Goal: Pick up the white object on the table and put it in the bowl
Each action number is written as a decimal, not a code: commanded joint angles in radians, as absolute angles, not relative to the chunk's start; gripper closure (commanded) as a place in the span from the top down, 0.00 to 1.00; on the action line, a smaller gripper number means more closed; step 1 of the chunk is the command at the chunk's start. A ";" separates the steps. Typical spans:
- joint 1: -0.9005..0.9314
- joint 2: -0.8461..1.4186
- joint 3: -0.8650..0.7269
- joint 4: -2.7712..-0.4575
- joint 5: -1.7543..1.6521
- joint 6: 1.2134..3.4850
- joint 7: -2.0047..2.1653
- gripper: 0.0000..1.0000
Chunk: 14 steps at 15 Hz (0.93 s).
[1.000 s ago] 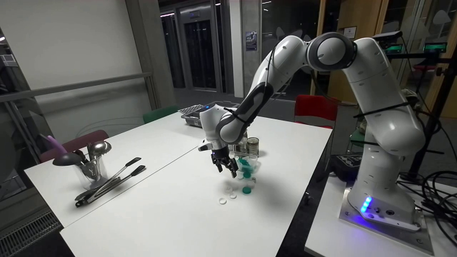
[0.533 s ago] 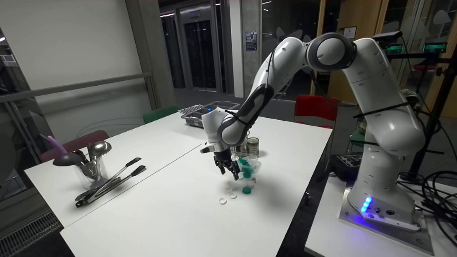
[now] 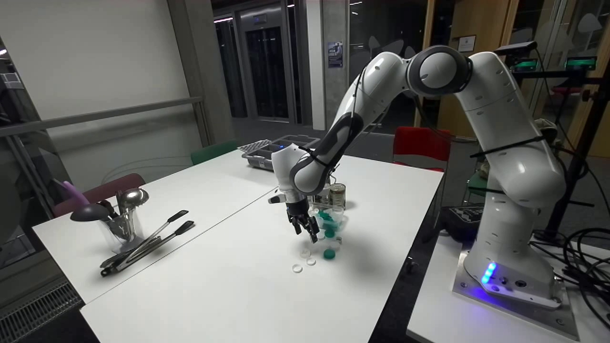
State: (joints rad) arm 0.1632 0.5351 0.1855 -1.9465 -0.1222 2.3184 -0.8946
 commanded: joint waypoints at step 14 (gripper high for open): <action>0.129 0.565 0.202 -2.018 -0.128 2.485 -0.802 1.00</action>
